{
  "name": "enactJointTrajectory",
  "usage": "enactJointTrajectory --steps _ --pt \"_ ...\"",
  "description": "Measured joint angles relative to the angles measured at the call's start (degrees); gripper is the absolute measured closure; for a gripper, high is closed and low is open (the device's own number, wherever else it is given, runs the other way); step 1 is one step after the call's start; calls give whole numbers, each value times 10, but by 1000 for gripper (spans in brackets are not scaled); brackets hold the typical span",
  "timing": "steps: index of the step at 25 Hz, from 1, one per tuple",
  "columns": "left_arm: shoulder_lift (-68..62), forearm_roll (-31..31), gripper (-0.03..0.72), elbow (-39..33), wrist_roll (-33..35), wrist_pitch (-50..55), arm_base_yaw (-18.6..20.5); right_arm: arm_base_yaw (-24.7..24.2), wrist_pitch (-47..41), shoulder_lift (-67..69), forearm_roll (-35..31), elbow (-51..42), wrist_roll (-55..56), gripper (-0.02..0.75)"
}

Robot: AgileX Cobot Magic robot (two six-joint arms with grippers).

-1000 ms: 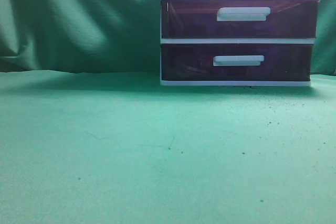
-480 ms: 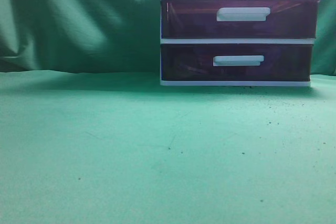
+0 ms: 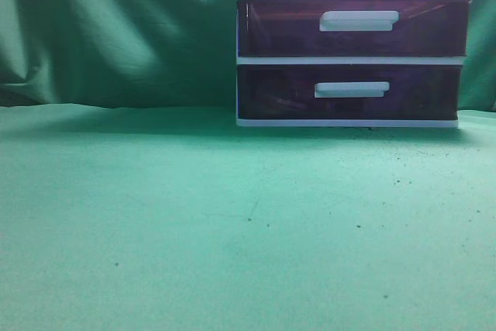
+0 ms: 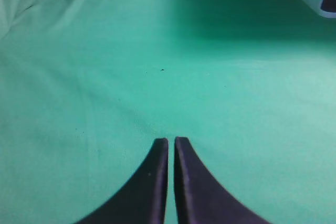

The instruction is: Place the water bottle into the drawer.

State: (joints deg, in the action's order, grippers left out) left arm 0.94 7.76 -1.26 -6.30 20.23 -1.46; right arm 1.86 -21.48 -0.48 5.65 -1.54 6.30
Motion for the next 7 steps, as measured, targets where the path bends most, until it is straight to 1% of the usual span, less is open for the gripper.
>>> enactJointTrajectory --steps 7 --pt "0 0 688 0 0 0 0 0 0 0 0 0 0 738"
